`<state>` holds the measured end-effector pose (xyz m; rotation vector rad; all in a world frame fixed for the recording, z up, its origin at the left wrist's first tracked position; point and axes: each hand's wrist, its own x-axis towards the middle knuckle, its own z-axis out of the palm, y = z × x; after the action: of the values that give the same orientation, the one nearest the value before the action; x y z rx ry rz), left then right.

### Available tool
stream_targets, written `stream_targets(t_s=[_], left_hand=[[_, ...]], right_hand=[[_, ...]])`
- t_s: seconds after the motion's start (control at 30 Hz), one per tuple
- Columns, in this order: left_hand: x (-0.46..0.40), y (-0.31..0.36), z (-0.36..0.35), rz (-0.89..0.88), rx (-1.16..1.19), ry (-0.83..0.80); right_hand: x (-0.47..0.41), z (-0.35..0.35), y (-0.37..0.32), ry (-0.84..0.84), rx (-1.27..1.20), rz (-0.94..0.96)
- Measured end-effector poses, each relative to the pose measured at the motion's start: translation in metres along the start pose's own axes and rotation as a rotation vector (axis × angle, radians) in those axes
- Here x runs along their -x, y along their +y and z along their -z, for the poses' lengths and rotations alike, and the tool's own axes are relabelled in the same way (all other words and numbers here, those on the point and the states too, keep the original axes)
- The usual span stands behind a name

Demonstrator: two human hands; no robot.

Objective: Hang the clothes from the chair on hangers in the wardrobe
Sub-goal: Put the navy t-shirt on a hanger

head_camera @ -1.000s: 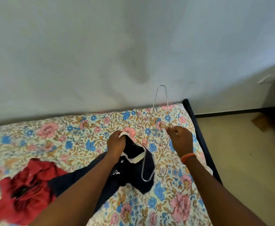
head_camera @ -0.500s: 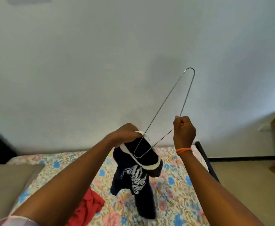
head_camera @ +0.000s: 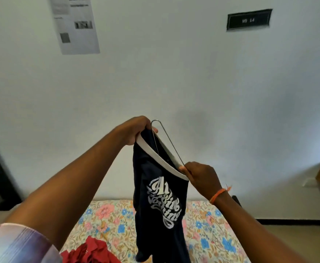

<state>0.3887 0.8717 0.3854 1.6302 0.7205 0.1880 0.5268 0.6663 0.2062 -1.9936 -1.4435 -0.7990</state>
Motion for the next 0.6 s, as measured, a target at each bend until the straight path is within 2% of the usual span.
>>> stream_targets(t_s=[0.1,0.17,0.3,0.37,0.43,0.5,0.53,0.6], left_hand=[[0.004,0.012,0.009,-0.011,-0.001,-0.095],[0.003,0.015,0.015,-0.089,-0.137,-0.096],[0.006,0.009,0.009,-0.462,-0.824,-0.026],[0.01,0.004,-0.009,-0.604,-1.021,-0.011],[0.014,0.0,-0.029,-0.686,-1.013,-0.029],[0.017,-0.001,-0.047,-0.746,-0.991,-0.071],[0.018,-0.002,-0.054,-0.762,-0.992,-0.095],[0.019,-0.008,-0.065,-0.749,-1.005,-0.143]], right_hand=[[-0.006,0.01,-0.007,0.003,0.045,0.095],[-0.007,0.013,-0.011,-0.014,0.077,0.173],[-0.009,0.023,-0.016,-0.17,0.135,0.251],[-0.016,0.03,-0.022,-0.327,0.188,0.28],[-0.026,0.035,-0.036,-0.597,0.288,0.301],[-0.034,0.037,-0.05,-0.734,0.331,0.272],[-0.039,0.04,-0.054,-0.738,0.332,0.238],[-0.048,0.052,-0.052,-0.633,0.326,0.142]])
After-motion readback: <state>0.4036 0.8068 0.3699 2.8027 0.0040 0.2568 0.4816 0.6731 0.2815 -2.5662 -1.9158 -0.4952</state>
